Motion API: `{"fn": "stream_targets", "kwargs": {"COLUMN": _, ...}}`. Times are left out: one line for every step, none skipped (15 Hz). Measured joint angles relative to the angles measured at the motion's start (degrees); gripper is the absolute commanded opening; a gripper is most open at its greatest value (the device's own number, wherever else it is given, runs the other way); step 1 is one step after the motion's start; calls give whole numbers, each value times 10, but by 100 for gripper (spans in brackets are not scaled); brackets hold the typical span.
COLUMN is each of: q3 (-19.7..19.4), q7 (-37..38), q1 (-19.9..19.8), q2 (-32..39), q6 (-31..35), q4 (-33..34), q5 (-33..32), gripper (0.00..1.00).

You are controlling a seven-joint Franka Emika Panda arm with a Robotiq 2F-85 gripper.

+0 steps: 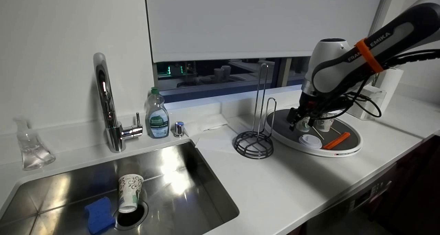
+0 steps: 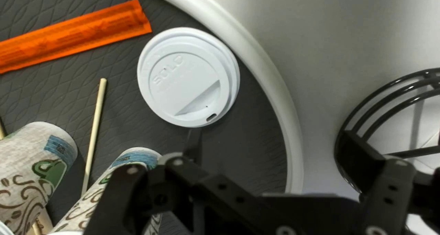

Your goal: Remove the lid from the cup on the left.

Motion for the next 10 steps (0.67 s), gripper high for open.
{"fn": "stream_targets", "kwargs": {"q3": 1, "q7": -2, "q1": 0, "q2": 0, "q6": 4, "q4": 0, "q5": 0, "gripper": 100}}
{"fn": "stream_targets", "kwargs": {"q3": 2, "q7": -8, "q1": 0, "q2": 0, "q6": 9, "q4": 0, "q5": 0, "gripper": 100}}
{"fn": "stream_targets", "kwargs": {"q3": 4, "q7": -16, "q1": 0, "q2": 2, "q6": 12, "q4": 1, "q5": -3, "gripper": 100}}
{"fn": "stream_targets", "kwargs": {"q3": 5, "q7": -21, "q1": 1, "q2": 6, "q6": 13, "q4": 2, "q5": -12, "gripper": 100}}
{"fn": "stream_targets", "kwargs": {"q3": 5, "q7": -24, "q1": 2, "q2": 11, "q6": 16, "q4": 3, "q5": -23, "gripper": 100}}
{"fn": "stream_targets", "kwargs": {"q3": 5, "q7": -25, "q1": 3, "q2": 18, "q6": 19, "q4": 3, "q5": -32, "gripper": 100}}
{"fn": "stream_targets", "kwargs": {"q3": 5, "q7": -25, "q1": 3, "q2": 24, "q6": 25, "q4": 3, "q5": -39, "gripper": 100}}
{"fn": "stream_targets", "kwargs": {"q3": 5, "q7": -25, "q1": 3, "q2": 29, "q6": 31, "q4": 3, "q5": -41, "gripper": 100}}
{"fn": "stream_targets", "kwargs": {"q3": 5, "q7": -25, "q1": 3, "q2": 32, "q6": 32, "q4": 4, "q5": -42, "gripper": 100}}
{"fn": "stream_targets", "kwargs": {"q3": 5, "q7": -25, "q1": 3, "q2": 33, "q6": 32, "q4": 4, "q5": -42, "gripper": 100}}
